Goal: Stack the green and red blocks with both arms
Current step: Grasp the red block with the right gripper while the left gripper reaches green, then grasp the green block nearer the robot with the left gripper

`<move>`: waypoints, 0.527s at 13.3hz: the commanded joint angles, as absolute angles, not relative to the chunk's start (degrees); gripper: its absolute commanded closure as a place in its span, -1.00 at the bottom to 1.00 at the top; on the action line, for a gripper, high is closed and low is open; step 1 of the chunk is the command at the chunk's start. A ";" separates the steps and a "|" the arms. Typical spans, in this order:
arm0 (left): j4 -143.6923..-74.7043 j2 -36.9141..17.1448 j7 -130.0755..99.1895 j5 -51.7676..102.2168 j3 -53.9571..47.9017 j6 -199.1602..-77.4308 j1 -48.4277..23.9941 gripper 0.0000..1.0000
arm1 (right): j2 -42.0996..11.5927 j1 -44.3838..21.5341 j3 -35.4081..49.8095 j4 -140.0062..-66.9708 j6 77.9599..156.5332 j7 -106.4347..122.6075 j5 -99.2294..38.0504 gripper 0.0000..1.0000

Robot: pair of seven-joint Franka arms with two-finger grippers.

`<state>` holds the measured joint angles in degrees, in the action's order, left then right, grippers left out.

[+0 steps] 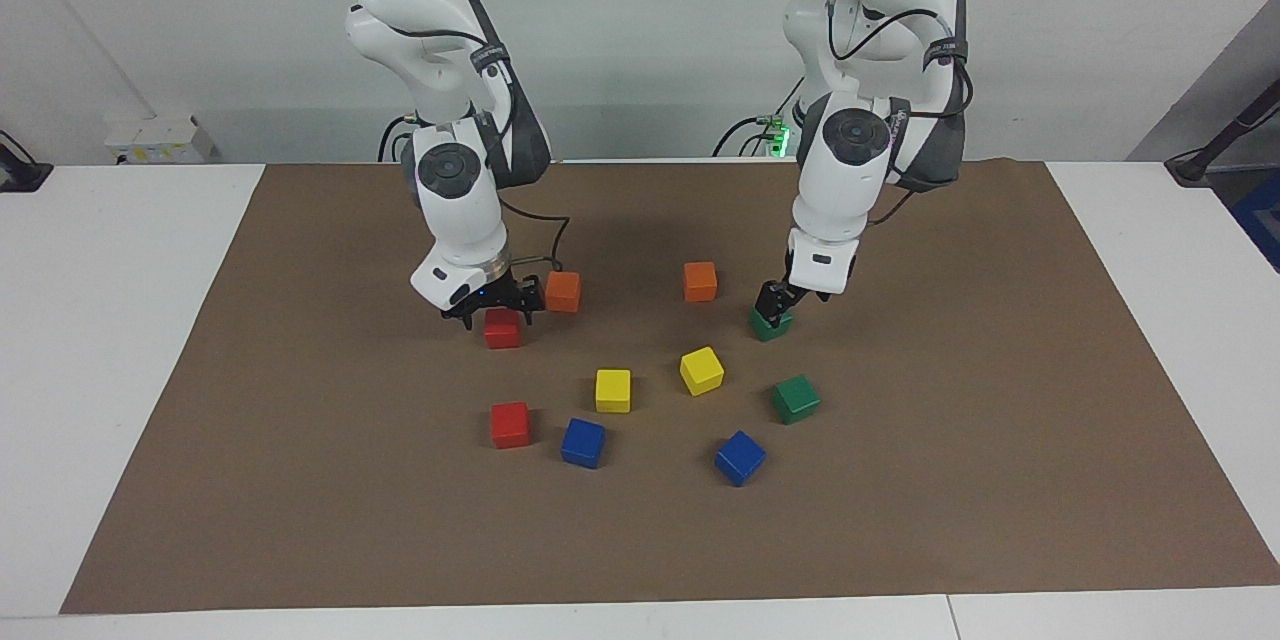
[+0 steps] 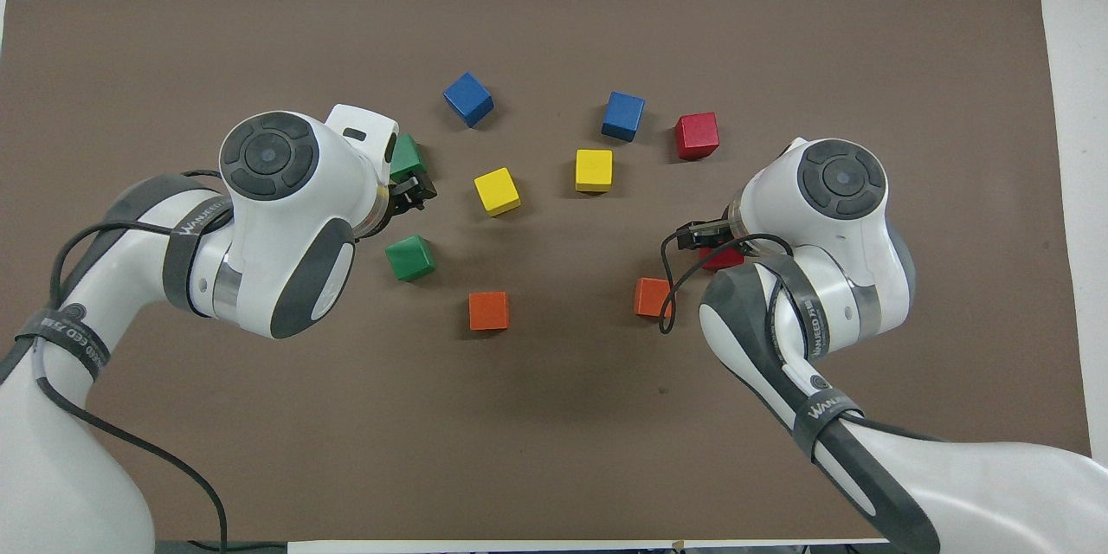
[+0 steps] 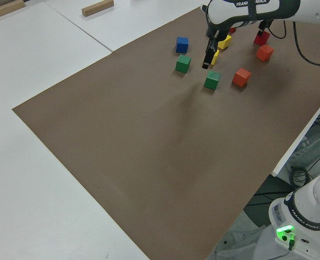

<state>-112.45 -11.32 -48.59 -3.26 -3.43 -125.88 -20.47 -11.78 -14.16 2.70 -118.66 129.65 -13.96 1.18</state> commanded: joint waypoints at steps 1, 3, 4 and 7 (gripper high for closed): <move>-116.18 -10.81 -48.52 -4.39 -2.72 -130.77 -21.36 -1.00 | -11.43 -13.97 2.90 -120.14 131.57 -14.77 0.79 -1.00; -117.15 -10.72 -42.92 -4.40 -2.81 -130.26 -21.44 -1.00 | -11.43 -13.89 2.90 -120.23 131.57 -14.77 0.79 -1.00; -117.59 -10.72 -41.76 -4.39 -2.81 -130.51 -21.36 -1.00 | -11.43 -13.89 2.90 -120.32 131.57 -14.77 0.88 -1.00; -118.39 -11.95 -42.71 -4.39 -2.81 -131.83 -22.58 -1.00 | -11.34 -13.45 2.90 -120.76 131.66 -14.16 0.88 -1.00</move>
<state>-116.93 -11.51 -42.52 -3.38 -3.55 -129.45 -20.82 -11.78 -14.06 2.68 -119.41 129.78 -13.96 1.18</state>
